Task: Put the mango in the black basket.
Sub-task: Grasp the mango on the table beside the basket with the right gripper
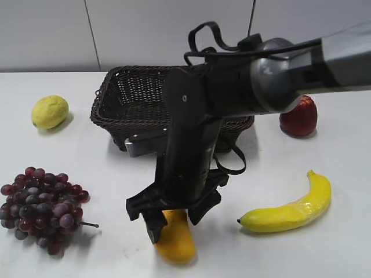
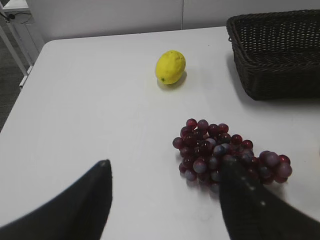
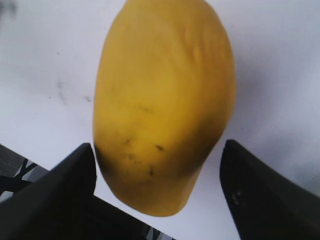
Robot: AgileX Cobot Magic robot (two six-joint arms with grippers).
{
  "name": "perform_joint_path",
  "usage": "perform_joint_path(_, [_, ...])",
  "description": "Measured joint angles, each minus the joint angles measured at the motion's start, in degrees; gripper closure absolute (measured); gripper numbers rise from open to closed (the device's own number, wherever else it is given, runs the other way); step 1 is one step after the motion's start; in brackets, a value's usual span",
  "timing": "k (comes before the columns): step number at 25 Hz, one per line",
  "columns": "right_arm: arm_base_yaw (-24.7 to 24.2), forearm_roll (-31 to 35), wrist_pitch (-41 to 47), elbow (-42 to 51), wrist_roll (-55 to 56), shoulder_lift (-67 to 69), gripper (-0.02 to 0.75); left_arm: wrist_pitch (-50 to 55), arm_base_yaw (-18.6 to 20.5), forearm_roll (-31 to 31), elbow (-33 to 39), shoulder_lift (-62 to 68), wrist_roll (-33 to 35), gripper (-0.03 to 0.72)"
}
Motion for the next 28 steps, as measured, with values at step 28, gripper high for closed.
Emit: perform_joint_path(28, [0.2,-1.3,5.2,-4.2,1.4,4.8,0.192,0.0,0.0,0.0,0.0,0.0,0.0,0.169])
